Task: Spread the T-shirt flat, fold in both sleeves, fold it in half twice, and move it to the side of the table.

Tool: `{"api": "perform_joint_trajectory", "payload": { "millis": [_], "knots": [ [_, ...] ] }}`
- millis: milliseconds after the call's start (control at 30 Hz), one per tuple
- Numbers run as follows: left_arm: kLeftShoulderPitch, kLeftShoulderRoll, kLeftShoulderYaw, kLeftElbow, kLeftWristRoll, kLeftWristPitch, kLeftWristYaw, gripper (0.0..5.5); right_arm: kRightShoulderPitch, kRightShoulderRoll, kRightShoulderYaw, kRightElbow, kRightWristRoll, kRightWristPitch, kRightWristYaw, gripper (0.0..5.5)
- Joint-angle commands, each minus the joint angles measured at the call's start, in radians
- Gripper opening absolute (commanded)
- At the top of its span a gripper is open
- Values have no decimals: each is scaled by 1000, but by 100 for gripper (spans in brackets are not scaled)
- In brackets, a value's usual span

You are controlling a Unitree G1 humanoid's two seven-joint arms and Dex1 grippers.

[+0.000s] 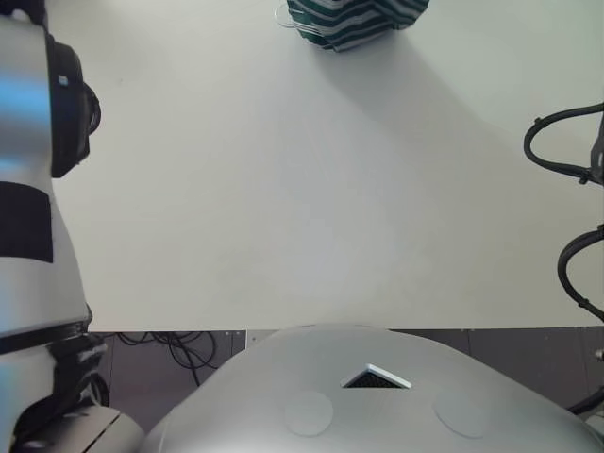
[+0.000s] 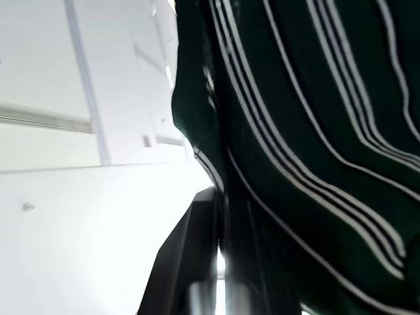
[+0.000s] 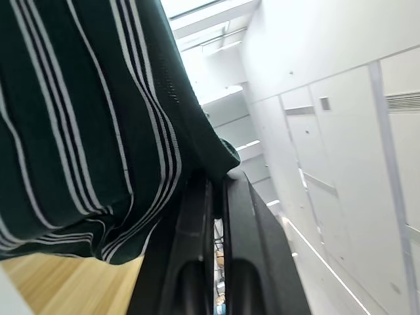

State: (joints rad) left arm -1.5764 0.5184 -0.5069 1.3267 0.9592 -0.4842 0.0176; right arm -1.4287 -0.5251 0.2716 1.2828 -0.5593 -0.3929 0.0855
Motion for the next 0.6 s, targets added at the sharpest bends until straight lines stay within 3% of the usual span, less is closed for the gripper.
{"api": "perform_joint_trajectory", "payload": {
  "millis": [33,267,400,533,600],
  "knots": [
    [-50,11,-14,33,-5,92,78,0,-34,-36,17,21,-25,27,-87,2],
    [-29,47,-66,24,15,68,233,0,36,-83,62,-26,-80,-91,-248,2],
    [74,131,-55,-36,-38,-115,256,0,224,-150,57,-200,-37,-363,-203,2],
    [430,396,19,-349,-244,-509,125,0,665,-312,39,-581,120,-654,-90,2],
    [707,564,13,-618,-483,-607,-12,0,913,-424,104,-767,278,-739,8,2]
  ]
}}
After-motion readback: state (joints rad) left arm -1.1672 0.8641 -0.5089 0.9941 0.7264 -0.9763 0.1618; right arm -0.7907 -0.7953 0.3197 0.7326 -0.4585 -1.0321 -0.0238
